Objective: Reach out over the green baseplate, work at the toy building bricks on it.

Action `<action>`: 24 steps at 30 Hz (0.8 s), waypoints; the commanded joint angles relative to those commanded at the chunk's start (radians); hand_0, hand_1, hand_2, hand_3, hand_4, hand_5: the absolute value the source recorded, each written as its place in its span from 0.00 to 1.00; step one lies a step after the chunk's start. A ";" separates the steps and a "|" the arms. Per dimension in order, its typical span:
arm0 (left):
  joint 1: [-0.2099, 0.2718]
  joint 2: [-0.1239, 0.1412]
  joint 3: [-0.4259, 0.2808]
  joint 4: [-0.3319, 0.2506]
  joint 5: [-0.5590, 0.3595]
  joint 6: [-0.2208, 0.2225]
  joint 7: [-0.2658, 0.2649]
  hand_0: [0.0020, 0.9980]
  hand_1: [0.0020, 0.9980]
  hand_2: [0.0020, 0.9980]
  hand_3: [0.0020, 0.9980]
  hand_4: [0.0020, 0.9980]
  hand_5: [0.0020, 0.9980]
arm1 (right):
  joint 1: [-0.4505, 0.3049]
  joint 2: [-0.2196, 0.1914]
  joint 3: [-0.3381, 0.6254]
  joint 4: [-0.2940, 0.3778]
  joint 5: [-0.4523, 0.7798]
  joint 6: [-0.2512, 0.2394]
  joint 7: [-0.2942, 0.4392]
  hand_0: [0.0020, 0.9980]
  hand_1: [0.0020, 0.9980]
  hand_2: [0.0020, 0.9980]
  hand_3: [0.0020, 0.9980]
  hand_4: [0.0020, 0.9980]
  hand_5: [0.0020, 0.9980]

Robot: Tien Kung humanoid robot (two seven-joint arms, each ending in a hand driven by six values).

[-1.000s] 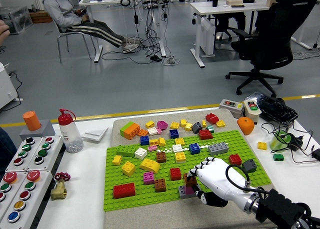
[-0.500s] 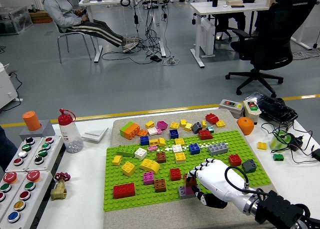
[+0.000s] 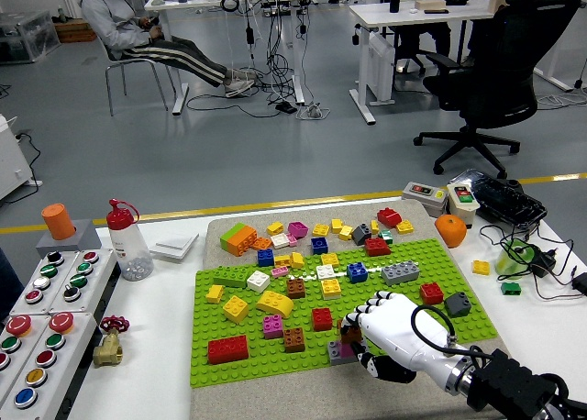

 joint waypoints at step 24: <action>0.003 0.001 -0.001 -0.001 0.003 -0.001 0.001 0.66 0.63 0.63 0.43 0.36 1.00 | 0.028 0.045 0.026 -0.006 0.041 -0.165 -0.012 0.71 0.66 0.66 0.62 0.38 0.29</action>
